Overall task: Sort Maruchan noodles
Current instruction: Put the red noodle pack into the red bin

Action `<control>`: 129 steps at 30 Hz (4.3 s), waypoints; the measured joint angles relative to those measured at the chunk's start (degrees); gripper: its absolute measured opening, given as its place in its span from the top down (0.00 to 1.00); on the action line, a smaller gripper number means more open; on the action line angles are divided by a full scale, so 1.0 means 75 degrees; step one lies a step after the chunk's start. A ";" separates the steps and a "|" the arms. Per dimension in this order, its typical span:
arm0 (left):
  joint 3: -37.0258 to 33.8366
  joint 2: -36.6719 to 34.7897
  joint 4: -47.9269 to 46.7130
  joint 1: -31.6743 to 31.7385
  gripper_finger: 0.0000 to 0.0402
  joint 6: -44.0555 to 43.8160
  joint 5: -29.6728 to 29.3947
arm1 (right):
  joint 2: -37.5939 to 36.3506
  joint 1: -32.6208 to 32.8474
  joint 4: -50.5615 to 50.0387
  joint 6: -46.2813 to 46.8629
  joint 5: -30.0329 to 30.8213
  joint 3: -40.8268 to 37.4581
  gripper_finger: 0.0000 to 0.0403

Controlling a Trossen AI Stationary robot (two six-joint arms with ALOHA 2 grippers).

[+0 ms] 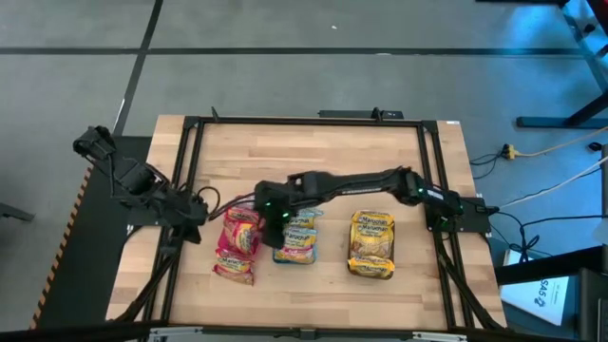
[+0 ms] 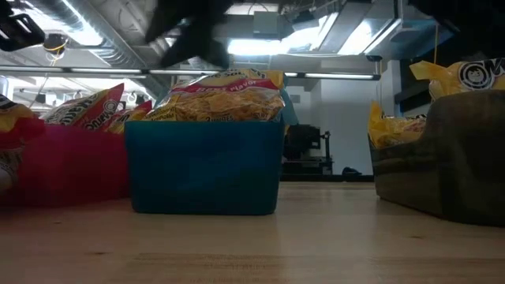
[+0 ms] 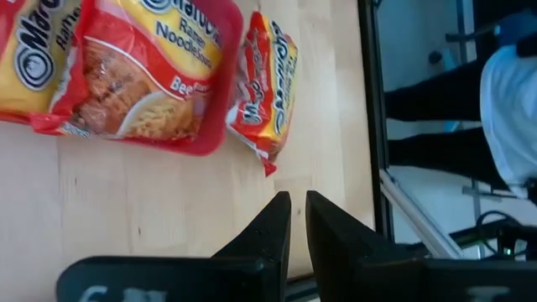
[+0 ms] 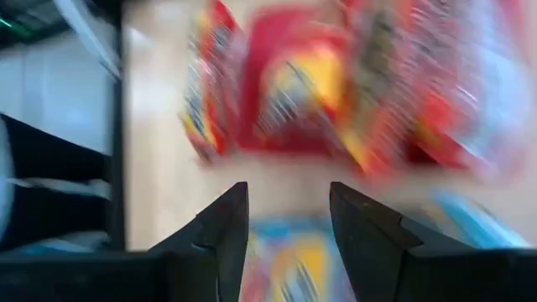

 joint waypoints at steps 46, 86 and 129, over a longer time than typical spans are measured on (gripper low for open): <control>-0.0242 0.0833 0.1723 -0.0646 0.91 -0.0243 -0.2067 | -1.0088 0.3195 0.1191 0.4707 0.6266 -1.1114 0.90; -0.0239 0.3251 0.2483 -0.0579 0.69 -0.0328 -0.1036 | -1.1619 0.3194 0.5100 0.3877 0.5700 -1.3615 0.90; 0.1719 0.3730 0.0431 -0.0477 1.00 0.0475 -0.2338 | -1.1619 0.3194 0.4982 0.3877 0.5684 -1.3615 0.90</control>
